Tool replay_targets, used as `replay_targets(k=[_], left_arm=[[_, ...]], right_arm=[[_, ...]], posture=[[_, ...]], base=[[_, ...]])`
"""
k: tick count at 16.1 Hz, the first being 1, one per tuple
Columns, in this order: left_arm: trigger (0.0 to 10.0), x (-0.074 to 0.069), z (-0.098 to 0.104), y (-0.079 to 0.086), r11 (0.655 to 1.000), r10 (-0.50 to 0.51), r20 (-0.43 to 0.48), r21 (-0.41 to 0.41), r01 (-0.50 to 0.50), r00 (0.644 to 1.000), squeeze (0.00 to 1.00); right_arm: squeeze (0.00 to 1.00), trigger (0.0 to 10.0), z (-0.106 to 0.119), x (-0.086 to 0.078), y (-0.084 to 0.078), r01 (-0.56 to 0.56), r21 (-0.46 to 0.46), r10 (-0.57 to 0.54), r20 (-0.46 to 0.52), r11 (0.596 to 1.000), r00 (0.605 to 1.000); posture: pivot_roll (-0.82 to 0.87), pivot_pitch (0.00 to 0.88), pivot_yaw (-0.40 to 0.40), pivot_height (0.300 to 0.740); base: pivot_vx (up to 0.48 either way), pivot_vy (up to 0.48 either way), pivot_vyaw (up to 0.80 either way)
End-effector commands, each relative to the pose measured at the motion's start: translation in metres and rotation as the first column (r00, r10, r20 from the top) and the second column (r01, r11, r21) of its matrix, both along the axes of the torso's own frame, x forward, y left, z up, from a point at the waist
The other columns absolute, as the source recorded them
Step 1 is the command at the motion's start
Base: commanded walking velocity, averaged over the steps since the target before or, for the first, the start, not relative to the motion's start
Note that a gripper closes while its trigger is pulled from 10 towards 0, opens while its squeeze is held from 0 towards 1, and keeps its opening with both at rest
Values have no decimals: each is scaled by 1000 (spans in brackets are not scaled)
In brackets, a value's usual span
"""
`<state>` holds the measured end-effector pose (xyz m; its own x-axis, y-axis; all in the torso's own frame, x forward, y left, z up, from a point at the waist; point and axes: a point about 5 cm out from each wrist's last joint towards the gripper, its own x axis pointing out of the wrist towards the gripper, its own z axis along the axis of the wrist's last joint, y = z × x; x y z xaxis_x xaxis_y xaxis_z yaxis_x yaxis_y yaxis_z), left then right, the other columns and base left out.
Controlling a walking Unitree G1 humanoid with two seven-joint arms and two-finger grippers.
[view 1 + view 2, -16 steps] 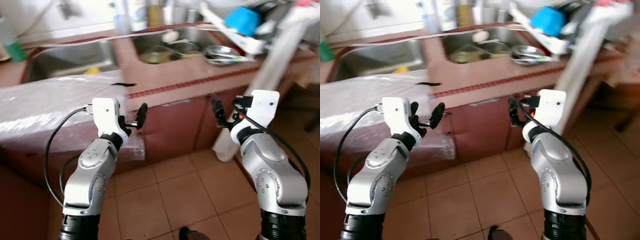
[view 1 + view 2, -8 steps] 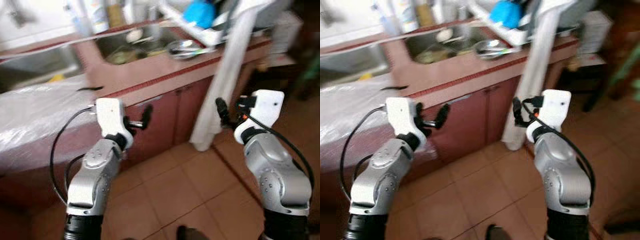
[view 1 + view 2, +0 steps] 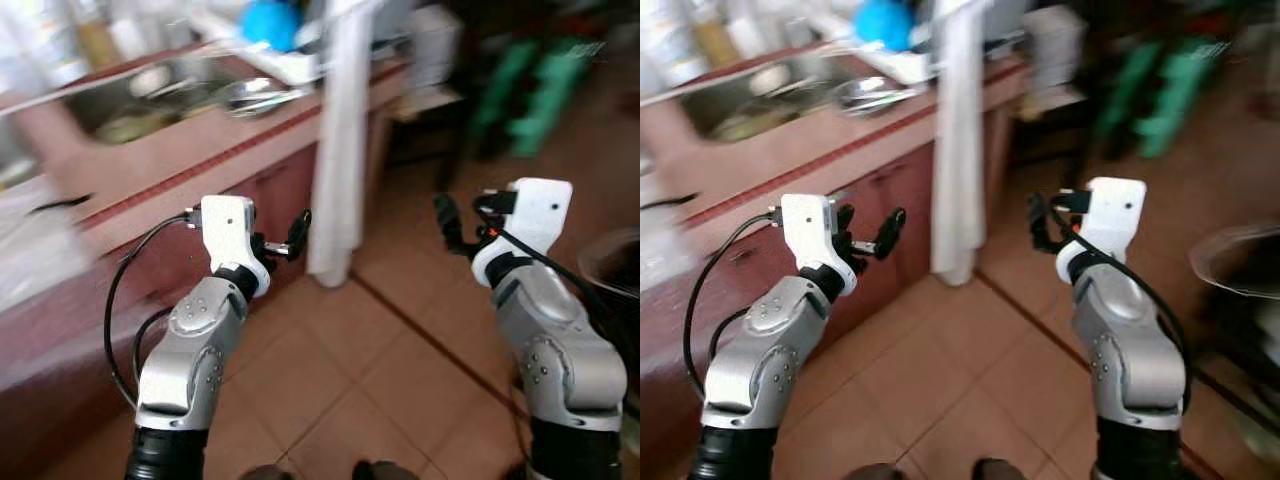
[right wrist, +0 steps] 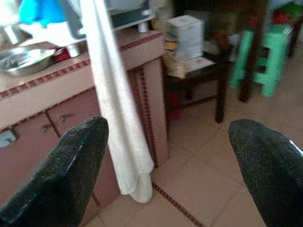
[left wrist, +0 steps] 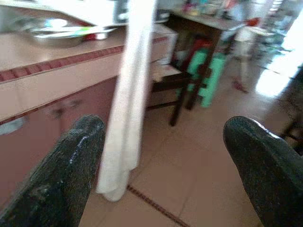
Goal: Kitchen organization
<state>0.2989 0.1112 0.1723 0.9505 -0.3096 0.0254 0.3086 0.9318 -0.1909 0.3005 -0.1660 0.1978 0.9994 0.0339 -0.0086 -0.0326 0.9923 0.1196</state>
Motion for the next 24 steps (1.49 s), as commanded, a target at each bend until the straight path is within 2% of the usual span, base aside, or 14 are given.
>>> replay_targets(k=[1,11,19,21,23,24], left_arm=[[10000,0,2,5,1000,17,-1,-13,-17,1000,0],[10000,3,8,8,1000,25,42,6,-25,999,0],[10000,2,10,5,1000,-10,66,11,9,998,0],[10000,1,8,6,1000,0,43,0,0,999,0],[10000,0,7,6,999,-10,60,40,8,998,0],[10000,0,6,5,1000,-16,46,19,15,999,0]], right_arm=[[0,10000,3,-1,5,-14,-3,14,12,1000,1000],[0,10000,4,-1,5,-12,-2,12,27,1000,1000],[0,10000,5,0,6,-10,2,10,33,1000,999],[0,10000,5,1,7,-12,4,12,35,1000,999],[0,10000,5,1,7,-11,5,11,36,1000,999],[0,10000,5,1,7,-10,6,10,36,1000,999]], posture=[[-41,139,63,740],[-41,137,67,740],[-38,139,66,740],[-36,136,67,740],[-34,135,69,740],[-32,135,70,740]], base=[[0,0,-788],[0,0,-59],[322,0,0],[268,0,0],[244,0,0],[270,0,0]])
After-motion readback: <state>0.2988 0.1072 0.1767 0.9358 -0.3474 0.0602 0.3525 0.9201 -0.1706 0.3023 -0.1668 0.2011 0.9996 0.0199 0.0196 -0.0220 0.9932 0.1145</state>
